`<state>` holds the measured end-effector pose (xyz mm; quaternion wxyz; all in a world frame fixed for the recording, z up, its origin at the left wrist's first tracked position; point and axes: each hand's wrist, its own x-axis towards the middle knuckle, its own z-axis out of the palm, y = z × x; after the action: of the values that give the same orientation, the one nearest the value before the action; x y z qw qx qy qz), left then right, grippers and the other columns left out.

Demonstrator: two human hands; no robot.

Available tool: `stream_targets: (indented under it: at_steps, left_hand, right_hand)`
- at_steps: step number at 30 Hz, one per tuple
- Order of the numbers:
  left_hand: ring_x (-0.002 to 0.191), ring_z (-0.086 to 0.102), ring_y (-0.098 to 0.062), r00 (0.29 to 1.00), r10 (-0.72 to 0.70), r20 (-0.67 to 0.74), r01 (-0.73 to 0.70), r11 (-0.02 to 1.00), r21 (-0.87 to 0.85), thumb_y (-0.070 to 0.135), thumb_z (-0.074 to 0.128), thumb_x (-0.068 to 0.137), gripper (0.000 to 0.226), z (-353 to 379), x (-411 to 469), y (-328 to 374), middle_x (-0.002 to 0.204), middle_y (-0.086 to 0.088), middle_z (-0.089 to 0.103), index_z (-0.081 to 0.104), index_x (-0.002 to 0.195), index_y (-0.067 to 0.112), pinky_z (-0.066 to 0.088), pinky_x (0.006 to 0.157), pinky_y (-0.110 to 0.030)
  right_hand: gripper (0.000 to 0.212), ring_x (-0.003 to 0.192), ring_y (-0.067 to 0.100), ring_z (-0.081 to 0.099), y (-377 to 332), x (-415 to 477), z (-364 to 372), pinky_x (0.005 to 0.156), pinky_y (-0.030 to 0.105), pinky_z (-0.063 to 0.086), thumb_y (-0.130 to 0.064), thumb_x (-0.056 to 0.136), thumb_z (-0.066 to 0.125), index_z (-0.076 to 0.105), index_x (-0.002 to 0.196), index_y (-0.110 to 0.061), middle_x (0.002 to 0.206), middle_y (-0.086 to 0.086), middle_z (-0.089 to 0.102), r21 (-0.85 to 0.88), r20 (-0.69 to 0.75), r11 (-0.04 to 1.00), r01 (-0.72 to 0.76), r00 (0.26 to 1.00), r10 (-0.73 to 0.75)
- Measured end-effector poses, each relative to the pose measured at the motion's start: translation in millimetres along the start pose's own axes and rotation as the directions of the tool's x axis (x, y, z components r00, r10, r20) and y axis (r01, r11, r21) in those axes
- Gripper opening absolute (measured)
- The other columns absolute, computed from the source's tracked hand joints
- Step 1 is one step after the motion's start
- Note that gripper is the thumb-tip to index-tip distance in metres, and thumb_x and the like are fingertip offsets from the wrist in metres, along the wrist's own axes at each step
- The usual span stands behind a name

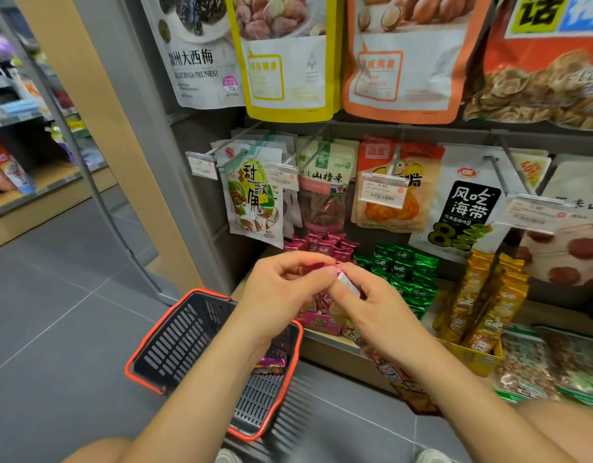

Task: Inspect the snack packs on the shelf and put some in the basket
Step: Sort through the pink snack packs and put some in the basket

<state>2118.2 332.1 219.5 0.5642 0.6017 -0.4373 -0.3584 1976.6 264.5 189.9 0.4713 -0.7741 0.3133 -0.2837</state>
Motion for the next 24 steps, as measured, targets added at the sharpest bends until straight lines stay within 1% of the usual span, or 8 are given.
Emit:
stream_targets:
  at_steps: [2, 6, 10, 12, 15, 17, 20, 24]
  left_hand:
    - [0.081, 0.071, -0.015, 0.997, -0.05, -0.059, 0.048, 0.998, -0.034, 0.014, 0.071, 0.083, 0.012, 1.7, 1.3, -2.5, 0.083, 0.001, 0.076, 0.08, 0.088, 0.02, 0.057, 0.071, -0.024]
    - [0.088, 0.072, -0.026, 0.99, -0.076, -0.121, 0.072, 0.997, -0.036, 0.011, 0.065, 0.086, 0.017, 0.1, 3.2, -6.3, 0.085, -0.005, 0.076, 0.08, 0.083, 0.016, 0.059, 0.084, -0.042]
    - [0.083, 0.072, -0.022, 0.978, -0.078, -0.194, 0.056, 0.992, -0.115, 0.007, 0.062, 0.084, 0.02, -0.5, 5.9, -7.4, 0.082, -0.009, 0.075, 0.079, 0.075, 0.012, 0.057, 0.084, -0.039]
    - [0.075, 0.07, -0.016, 0.957, -0.102, -0.271, 0.046, 0.978, -0.205, 0.005, 0.059, 0.084, 0.025, -4.9, 9.2, -5.8, 0.078, -0.009, 0.075, 0.078, 0.07, 0.012, 0.056, 0.08, -0.035]
    - [0.07, 0.068, -0.009, 0.937, -0.104, -0.335, 0.003, 0.957, -0.29, 0.009, 0.061, 0.087, 0.028, -13.0, 13.2, -4.8, 0.073, -0.004, 0.074, 0.078, 0.066, 0.016, 0.055, 0.075, -0.03]
    - [0.072, 0.067, -0.009, 0.947, -0.097, -0.307, -0.007, 0.947, -0.32, 0.016, 0.065, 0.088, 0.022, -15.2, 13.6, -4.4, 0.076, -0.003, 0.073, 0.079, 0.071, 0.017, 0.056, 0.074, -0.028]
    - [0.075, 0.065, -0.013, 0.969, -0.091, -0.231, 0.005, 0.939, -0.345, 0.018, 0.072, 0.084, 0.007, -14.9, 13.8, -5.9, 0.077, 0.0, 0.07, 0.078, 0.084, 0.017, 0.057, 0.073, -0.027]
    - [0.075, 0.066, -0.014, 0.973, -0.118, -0.199, 0.042, 0.936, -0.349, 0.016, 0.071, 0.084, 0.02, -14.6, 14.5, -9.1, 0.076, 0.005, 0.07, 0.069, 0.104, 0.017, 0.058, 0.075, -0.032]
  right_hand:
    - [0.03, 0.065, 0.001, 0.06, 1.5, -1.7, 0.0, 0.057, 0.031, 0.05, -0.065, 0.085, 0.049, 0.061, 0.105, -0.046, 0.08, -0.019, 0.067, -0.084, -0.03, 0.996, 0.016, 0.999, -0.018]
    - [0.027, 0.083, 0.004, 0.064, 1.7, -3.3, 1.6, 0.073, 0.041, 0.055, -0.059, 0.086, 0.056, 0.056, 0.111, -0.049, 0.095, -0.02, 0.068, -0.164, -0.028, 0.983, 0.082, 0.996, -0.088]
    - [0.028, 0.089, -0.002, 0.063, 1.5, -2.5, -2.0, 0.078, 0.025, 0.053, -0.06, 0.092, 0.046, 0.047, 0.12, -0.056, 0.103, -0.029, 0.064, -0.11, 0.105, 0.988, 0.104, 0.99, -0.093]
    - [0.031, 0.084, -0.005, 0.065, 1.8, -4.6, -4.1, 0.071, 0.016, 0.049, -0.064, 0.091, 0.037, 0.044, 0.121, -0.059, 0.098, -0.032, 0.065, -0.036, 0.246, 0.999, 0.012, 0.969, -0.003]
    - [0.038, 0.063, 0.012, 0.067, 1.8, -8.3, -1.9, 0.058, 0.022, 0.053, -0.061, 0.088, 0.041, 0.055, 0.114, -0.039, 0.074, -0.009, 0.068, 0.147, 0.346, 0.974, -0.173, 0.931, 0.113]
    - [0.04, 0.055, 0.013, 0.061, -0.6, -8.5, 1.2, 0.052, 0.024, 0.05, -0.06, 0.088, 0.041, 0.057, 0.105, -0.027, 0.065, -0.004, 0.063, 0.186, 0.302, 0.968, -0.169, 0.947, 0.108]
    - [0.044, 0.051, 0.002, 0.053, 0.0, -8.0, 7.0, 0.055, 0.023, 0.043, -0.061, 0.089, 0.038, 0.058, 0.098, -0.023, 0.061, -0.012, 0.06, 0.136, 0.207, 0.986, -0.095, 0.976, 0.065]
    - [0.05, 0.05, 0.0, 0.052, 1.7, -9.2, 12.4, 0.055, 0.024, 0.042, -0.067, 0.086, 0.035, 0.06, 0.099, -0.026, 0.061, -0.013, 0.061, 0.13, 0.158, 0.988, -0.088, 0.985, 0.067]
